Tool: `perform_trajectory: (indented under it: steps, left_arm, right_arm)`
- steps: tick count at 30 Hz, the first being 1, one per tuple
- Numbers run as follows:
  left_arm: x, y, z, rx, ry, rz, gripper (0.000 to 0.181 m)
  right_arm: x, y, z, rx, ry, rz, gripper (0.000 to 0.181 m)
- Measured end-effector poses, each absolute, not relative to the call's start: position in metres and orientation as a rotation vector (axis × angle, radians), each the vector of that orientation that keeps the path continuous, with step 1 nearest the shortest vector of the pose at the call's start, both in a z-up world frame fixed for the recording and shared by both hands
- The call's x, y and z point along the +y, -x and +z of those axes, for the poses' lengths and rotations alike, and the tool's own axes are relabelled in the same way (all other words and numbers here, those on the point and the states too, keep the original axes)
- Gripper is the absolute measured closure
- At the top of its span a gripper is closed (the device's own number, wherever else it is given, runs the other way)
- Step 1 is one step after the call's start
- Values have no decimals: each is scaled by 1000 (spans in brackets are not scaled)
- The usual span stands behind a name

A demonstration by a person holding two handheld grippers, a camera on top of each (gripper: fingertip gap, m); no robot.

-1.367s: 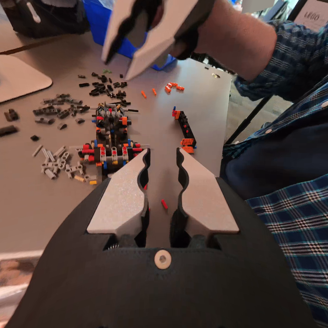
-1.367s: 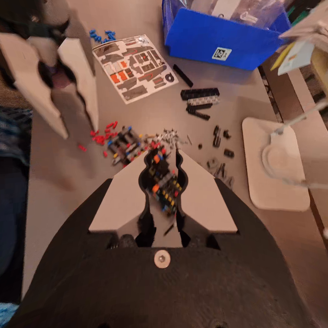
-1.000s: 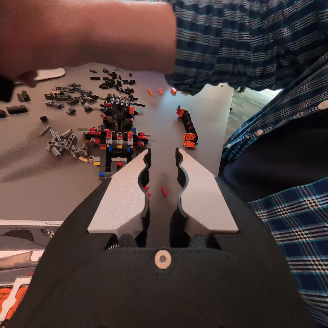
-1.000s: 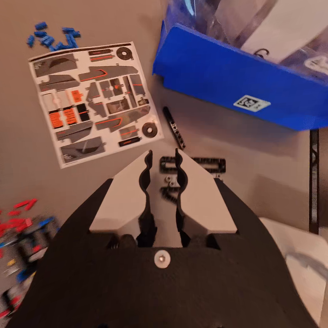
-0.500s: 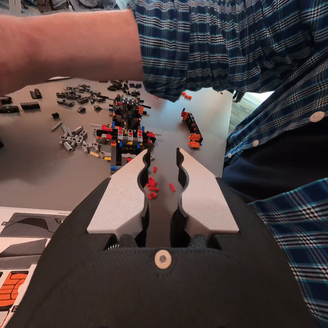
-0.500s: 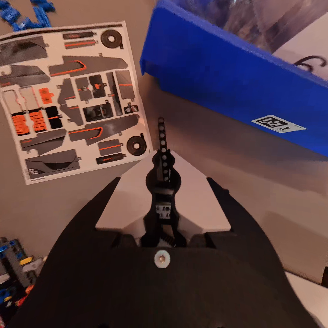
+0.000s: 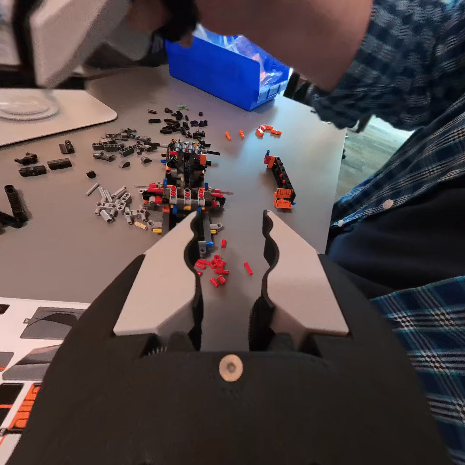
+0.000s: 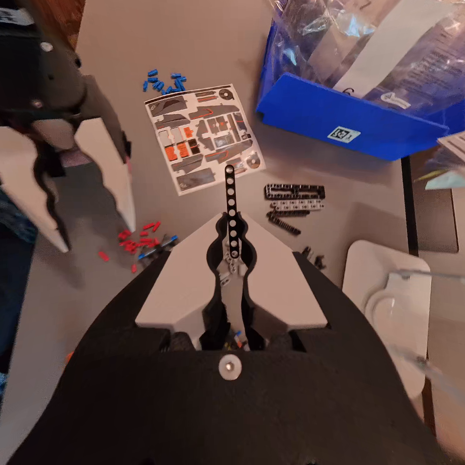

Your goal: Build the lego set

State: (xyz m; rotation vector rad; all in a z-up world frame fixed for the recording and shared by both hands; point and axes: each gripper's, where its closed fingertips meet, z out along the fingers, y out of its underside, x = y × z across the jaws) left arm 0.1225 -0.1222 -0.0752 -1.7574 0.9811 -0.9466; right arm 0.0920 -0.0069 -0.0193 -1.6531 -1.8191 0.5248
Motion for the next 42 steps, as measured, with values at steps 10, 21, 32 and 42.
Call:
perform_trajectory:
  steps: [10, 21, 32, 42]
  left_arm:
    - [-139, -146, -76, 1093, 1709, -877, 127]
    - [-151, -163, -89, 1157, 1699, -903, 126]
    - [-149, -160, -92, 1144, 1717, -937, 124]
    - [-150, -154, -84, 1121, 1710, -970, 125]
  right_arm:
    - [-57, -204, -5, -1485, 1837, 513, 177]
    - [-90, -239, -11, -1288, 1920, 554, 177]
    - [-93, -227, -21, -1229, 1935, 636, 177]
    - [-83, -200, -23, -1254, 1929, 709, 177]
